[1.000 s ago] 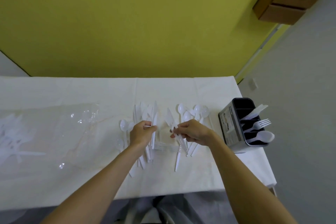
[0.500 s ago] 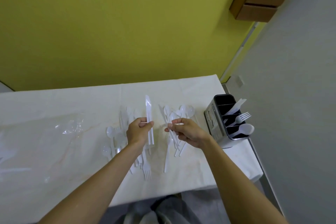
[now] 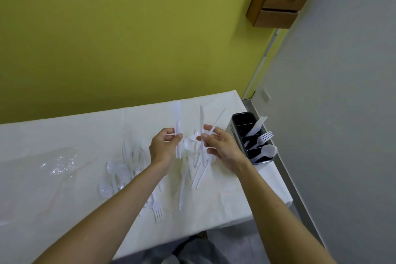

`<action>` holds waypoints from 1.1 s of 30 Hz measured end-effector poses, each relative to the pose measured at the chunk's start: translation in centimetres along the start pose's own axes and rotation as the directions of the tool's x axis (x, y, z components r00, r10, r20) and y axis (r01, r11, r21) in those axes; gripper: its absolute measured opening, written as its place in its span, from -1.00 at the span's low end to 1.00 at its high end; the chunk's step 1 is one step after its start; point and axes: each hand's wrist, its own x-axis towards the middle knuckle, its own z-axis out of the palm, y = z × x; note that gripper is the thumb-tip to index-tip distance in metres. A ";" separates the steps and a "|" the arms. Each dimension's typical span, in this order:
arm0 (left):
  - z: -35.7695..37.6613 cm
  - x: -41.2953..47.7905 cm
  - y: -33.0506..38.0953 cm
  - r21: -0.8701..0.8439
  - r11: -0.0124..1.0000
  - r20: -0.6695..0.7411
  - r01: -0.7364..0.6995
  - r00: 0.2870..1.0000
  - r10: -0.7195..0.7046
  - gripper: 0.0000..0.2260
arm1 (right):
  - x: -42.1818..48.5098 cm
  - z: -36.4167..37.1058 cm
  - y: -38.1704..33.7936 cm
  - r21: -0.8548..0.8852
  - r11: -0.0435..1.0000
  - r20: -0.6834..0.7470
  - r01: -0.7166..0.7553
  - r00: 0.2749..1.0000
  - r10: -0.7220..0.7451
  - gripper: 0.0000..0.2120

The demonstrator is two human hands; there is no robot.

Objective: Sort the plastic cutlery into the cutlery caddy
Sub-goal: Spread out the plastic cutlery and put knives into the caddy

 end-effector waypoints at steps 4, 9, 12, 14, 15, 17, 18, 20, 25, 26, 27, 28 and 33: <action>3.1 0.2 2.6 0.010 0.997 0.058 -0.074 0.996 0.073 -0.92 | -0.4 -2.6 -2.2 -0.015 0.986 -0.209 0.164 0.964 -0.164 -0.87; 8.5 -0.3 5.6 -0.071 0.989 0.204 -0.127 0.969 0.139 -0.88 | -0.5 -7.4 -4.3 -0.118 0.955 -0.541 0.272 0.789 -0.292 -0.94; 11.9 -0.6 6.7 -0.069 0.985 0.282 -0.158 0.944 0.171 -0.89 | -0.6 -9.3 -4.4 -0.371 0.919 -0.676 0.137 0.639 -0.368 -0.84; 14.0 -0.7 6.9 -0.033 0.980 0.322 -0.197 0.926 0.197 -0.91 | -0.6 -9.9 -4.3 -0.452 0.891 -0.680 0.050 0.627 -0.380 -0.82; 14.8 -0.7 6.8 -0.001 0.975 0.336 -0.220 0.919 0.208 -0.91 | -0.6 -10.0 -4.2 -0.474 0.881 -0.672 0.009 0.642 -0.368 -0.85; 16.0 -0.8 6.5 0.107 0.951 0.371 -0.290 0.899 0.232 -0.87 | -0.2 -10.7 -3.8 -0.529 0.845 -0.654 -0.082 0.674 -0.344 -0.82; 16.2 -0.8 6.3 0.171 0.925 0.389 -0.339 0.886 0.253 -0.85 | 0.0 -10.8 -3.5 -0.551 0.827 -0.641 -0.113 0.692 -0.332 -0.78; 16.5 -0.8 5.9 0.251 0.874 0.426 -0.416 0.858 0.286 -0.86 | 0.5 -11.2 -2.9 -0.564 0.813 -0.620 -0.142 0.724 -0.304 -0.80; 16.3 -0.8 5.3 0.261 0.846 0.474 -0.464 0.825 0.307 -0.79 | 0.2 -11.4 -2.5 -0.600 0.786 -0.570 -0.149 0.769 -0.289 -0.83; 16.1 -0.8 5.2 0.247 0.851 0.474 -0.463 0.824 0.311 -0.76 | 0.1 -11.3 -2.5 -0.600 0.785 -0.569 -0.151 0.771 -0.286 -0.81; 16.0 -0.8 5.1 0.234 0.857 0.473 -0.459 0.824 0.312 -0.72 | 0.1 -11.3 -2.4 -0.594 0.790 -0.572 -0.151 0.770 -0.283 -0.78; 15.8 -0.8 5.0 0.226 0.859 0.473 -0.458 0.823 0.314 -0.70 | 0.1 -11.3 -2.4 -0.586 0.798 -0.574 -0.143 0.768 -0.284 -0.76; 14.7 -0.8 4.6 0.220 0.846 0.477 -0.485 0.811 0.340 -0.67 | -0.3 -10.7 -2.4 -0.573 0.814 -0.603 -0.094 0.721 -0.342 -0.65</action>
